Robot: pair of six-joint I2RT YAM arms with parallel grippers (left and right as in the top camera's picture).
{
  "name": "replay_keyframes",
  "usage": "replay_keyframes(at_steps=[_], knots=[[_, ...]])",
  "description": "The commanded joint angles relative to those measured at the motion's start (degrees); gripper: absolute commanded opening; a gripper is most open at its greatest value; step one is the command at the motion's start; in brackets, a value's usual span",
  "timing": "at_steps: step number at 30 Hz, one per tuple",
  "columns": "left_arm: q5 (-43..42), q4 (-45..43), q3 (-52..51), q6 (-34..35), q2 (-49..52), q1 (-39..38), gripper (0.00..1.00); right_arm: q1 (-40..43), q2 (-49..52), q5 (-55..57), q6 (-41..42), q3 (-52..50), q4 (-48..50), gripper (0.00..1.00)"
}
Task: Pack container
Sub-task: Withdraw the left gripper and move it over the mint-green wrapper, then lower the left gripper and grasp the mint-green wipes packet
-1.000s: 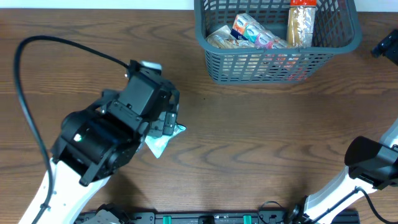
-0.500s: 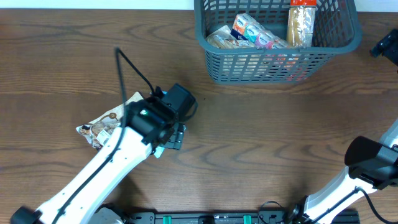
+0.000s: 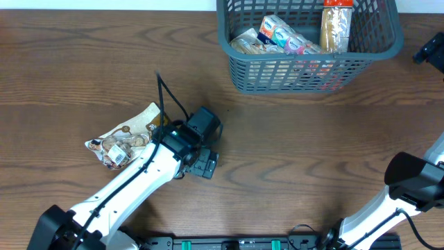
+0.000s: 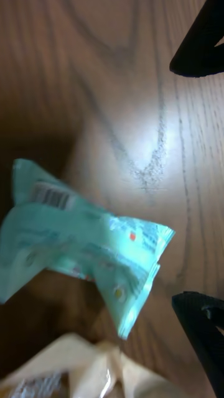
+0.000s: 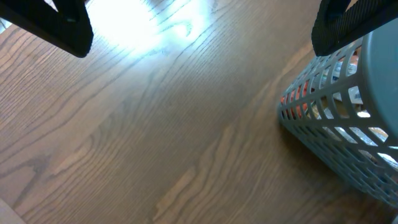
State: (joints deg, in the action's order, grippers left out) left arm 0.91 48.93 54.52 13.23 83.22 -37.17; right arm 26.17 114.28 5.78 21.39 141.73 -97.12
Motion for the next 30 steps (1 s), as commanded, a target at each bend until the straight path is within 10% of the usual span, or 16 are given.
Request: replay_keyframes(at_steps=[1,30], knots=[[-1.8,-1.7,-3.4,-2.7,0.5,0.2,0.98,0.0,0.0,-0.1,-0.9,-0.1,-0.2,0.99],[-2.2,-7.9,-0.7,-15.9,1.1,4.5,0.98,0.0,0.0,-1.6,-0.9,-0.1,-0.2,0.99]])
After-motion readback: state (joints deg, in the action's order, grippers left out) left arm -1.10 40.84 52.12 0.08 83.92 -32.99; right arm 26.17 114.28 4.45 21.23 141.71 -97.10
